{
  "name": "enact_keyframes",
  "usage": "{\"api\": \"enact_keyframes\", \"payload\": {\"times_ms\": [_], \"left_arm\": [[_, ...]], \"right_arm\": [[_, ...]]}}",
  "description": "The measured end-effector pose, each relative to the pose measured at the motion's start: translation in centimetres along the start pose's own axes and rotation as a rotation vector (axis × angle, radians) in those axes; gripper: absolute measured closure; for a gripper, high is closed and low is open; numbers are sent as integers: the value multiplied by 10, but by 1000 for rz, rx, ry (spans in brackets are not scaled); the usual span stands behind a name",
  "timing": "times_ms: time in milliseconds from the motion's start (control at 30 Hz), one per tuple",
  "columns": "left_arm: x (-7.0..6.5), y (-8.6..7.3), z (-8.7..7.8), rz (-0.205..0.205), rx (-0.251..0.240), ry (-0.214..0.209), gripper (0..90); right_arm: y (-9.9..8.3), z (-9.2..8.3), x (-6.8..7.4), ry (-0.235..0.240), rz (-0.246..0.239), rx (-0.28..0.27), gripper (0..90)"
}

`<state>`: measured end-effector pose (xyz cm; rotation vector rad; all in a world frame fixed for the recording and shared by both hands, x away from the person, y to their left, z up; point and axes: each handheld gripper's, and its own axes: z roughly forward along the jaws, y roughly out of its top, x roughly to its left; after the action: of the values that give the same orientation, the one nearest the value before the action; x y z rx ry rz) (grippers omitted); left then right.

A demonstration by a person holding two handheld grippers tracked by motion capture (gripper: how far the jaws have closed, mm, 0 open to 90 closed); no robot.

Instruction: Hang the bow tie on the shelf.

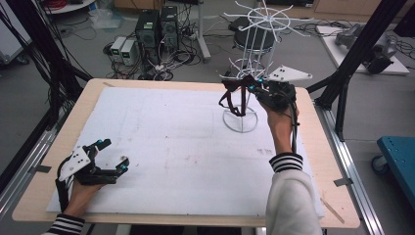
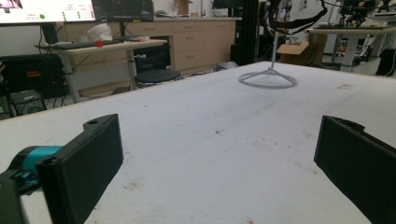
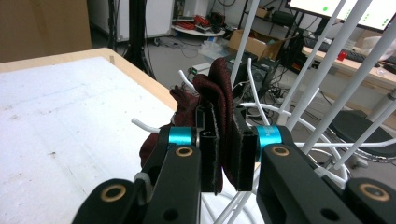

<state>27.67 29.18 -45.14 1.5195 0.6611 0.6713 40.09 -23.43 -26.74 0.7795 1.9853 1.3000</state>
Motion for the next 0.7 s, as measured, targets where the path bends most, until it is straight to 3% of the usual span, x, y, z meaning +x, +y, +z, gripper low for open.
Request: {"api": "enact_keyframes", "payload": {"times_ms": [433,700], "left_arm": [[0,0,0,-2,2,1,17],[0,0,0,-2,2,4,17]], "right_arm": [[-1,0,0,-12,11,4,763],[-2,-5,3,-7,35,-25,623]]}}
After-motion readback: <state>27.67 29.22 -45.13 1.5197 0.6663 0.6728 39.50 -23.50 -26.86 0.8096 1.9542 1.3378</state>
